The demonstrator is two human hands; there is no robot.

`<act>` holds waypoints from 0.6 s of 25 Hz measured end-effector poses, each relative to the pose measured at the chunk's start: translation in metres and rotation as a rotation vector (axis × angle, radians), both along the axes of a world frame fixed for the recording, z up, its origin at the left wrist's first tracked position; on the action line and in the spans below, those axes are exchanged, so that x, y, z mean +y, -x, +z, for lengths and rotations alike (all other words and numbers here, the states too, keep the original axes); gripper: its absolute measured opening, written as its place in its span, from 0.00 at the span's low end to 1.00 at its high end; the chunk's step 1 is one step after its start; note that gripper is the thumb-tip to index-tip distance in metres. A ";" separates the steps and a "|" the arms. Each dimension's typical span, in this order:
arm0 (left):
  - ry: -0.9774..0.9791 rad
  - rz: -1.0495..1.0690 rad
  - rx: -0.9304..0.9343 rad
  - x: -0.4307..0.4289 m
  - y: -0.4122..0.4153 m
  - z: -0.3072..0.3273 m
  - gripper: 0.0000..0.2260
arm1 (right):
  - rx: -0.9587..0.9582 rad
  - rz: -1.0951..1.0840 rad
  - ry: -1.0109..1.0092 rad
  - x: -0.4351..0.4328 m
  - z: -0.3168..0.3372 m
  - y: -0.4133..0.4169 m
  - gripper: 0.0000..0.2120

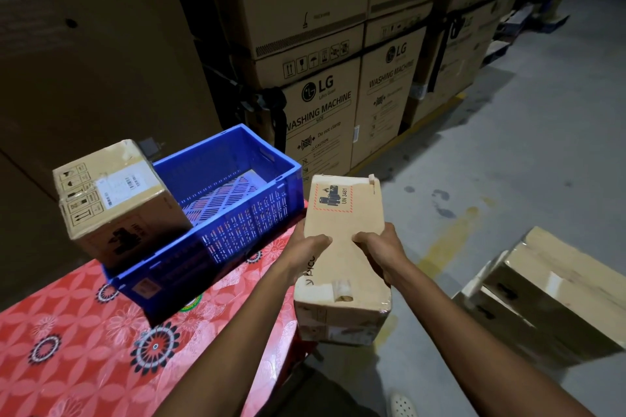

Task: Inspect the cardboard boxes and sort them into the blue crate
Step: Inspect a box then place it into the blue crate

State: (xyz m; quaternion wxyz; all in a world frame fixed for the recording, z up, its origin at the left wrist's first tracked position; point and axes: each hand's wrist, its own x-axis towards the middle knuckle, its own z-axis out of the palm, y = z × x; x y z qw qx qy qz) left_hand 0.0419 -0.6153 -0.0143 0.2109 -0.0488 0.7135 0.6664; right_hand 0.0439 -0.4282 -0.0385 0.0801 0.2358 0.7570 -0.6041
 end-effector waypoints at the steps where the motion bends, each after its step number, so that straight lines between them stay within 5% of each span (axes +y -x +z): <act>1: -0.004 -0.001 0.013 0.001 -0.003 0.000 0.21 | 0.023 -0.012 -0.031 -0.001 -0.002 -0.004 0.29; 6: -0.055 0.009 0.059 0.008 -0.012 -0.003 0.23 | 0.080 -0.049 0.017 0.008 -0.008 -0.012 0.36; 11: -0.094 0.193 0.139 0.005 -0.006 0.018 0.14 | 0.227 -0.124 0.012 0.001 0.031 -0.024 0.21; 15: -0.163 0.305 0.192 -0.012 0.007 0.036 0.18 | 0.360 -0.199 0.150 -0.001 0.045 -0.019 0.24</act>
